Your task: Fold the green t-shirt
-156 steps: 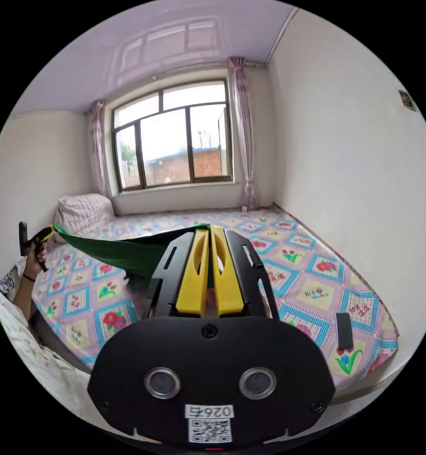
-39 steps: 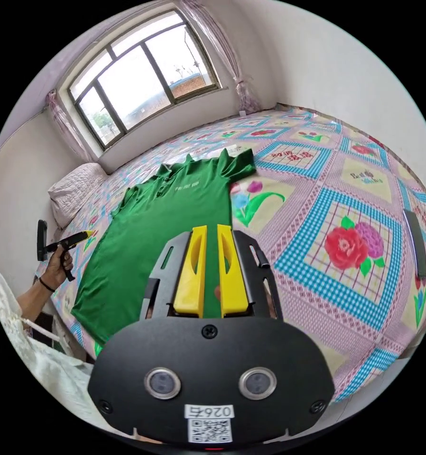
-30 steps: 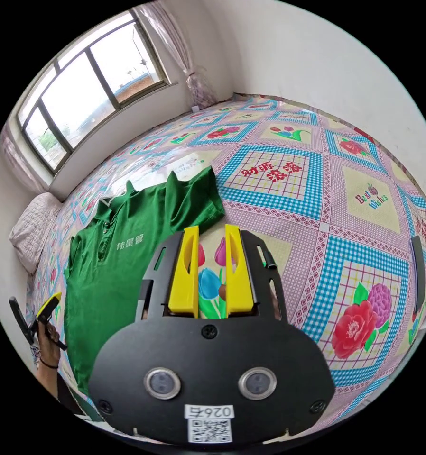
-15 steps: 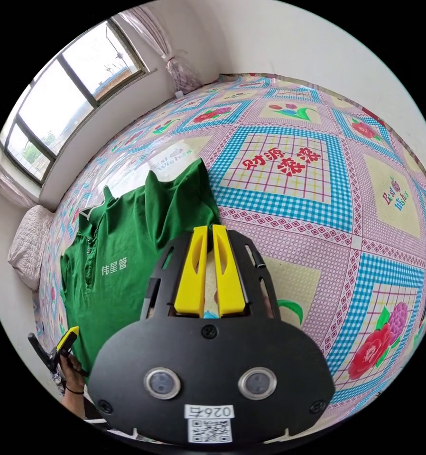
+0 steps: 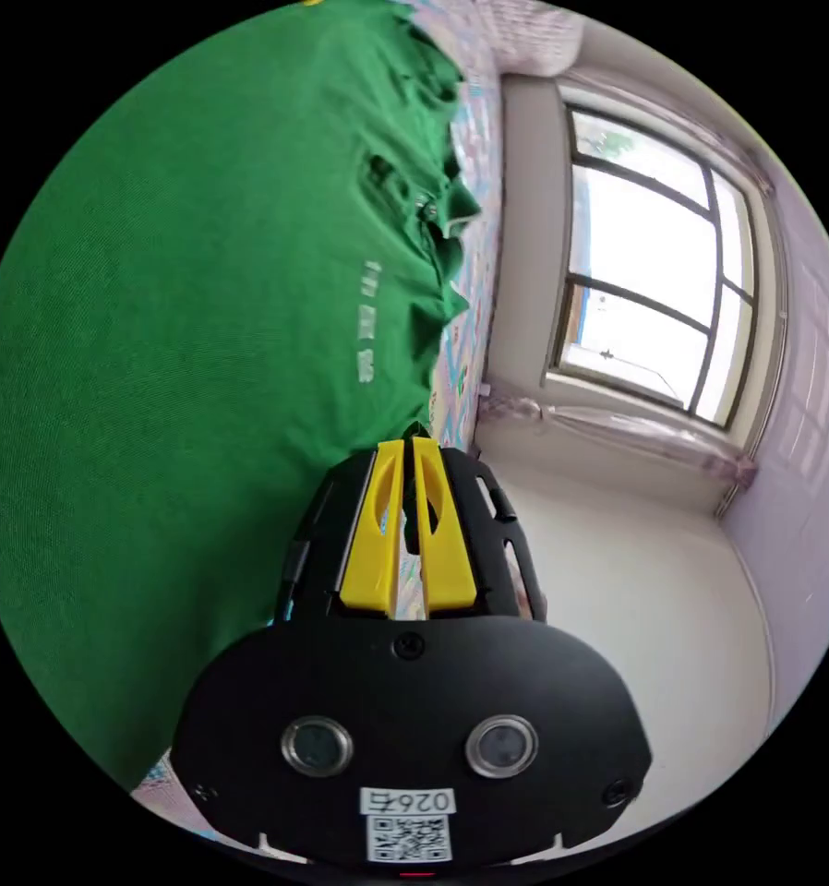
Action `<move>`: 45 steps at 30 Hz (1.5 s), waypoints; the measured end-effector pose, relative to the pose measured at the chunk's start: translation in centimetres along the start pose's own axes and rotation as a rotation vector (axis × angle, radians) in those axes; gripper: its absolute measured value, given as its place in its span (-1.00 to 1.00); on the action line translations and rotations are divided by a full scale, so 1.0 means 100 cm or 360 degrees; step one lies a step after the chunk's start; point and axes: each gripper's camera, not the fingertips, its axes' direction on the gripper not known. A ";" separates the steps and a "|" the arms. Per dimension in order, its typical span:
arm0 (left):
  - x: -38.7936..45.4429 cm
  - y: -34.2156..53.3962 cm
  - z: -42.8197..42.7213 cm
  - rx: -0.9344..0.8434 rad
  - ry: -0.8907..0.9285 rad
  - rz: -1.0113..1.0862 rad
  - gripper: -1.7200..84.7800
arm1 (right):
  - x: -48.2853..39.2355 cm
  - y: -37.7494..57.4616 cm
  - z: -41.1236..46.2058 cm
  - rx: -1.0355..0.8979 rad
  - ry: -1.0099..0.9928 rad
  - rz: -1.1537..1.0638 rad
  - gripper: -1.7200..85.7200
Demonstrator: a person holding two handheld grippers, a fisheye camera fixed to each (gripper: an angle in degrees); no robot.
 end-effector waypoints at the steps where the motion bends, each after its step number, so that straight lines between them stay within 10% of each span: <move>1: -0.002 -0.001 0.000 0.0000 0.0006 -0.0003 -0.98 | -0.024 -0.006 -0.007 0.0053 -0.0003 -0.0106 -0.98; 9: -0.013 -0.007 0.002 -0.0002 0.0063 -0.0029 -0.98 | -0.011 0.008 -0.013 0.0109 -0.0310 0.0010 -0.73; 23: -0.018 -0.017 0.005 -0.0001 0.0060 -0.0027 -0.98 | 0.103 0.311 0.174 -0.0031 -0.1468 0.2178 -0.88; 33: -0.020 -0.024 0.007 -0.0001 0.0064 -0.0030 -0.98 | 0.065 0.362 0.318 -0.0415 -0.1765 0.2293 -0.96; 45: -0.025 -0.031 0.010 -0.0002 0.0098 -0.0047 -0.98 | 0.161 0.297 0.304 0.0299 -0.2034 0.1972 -1.00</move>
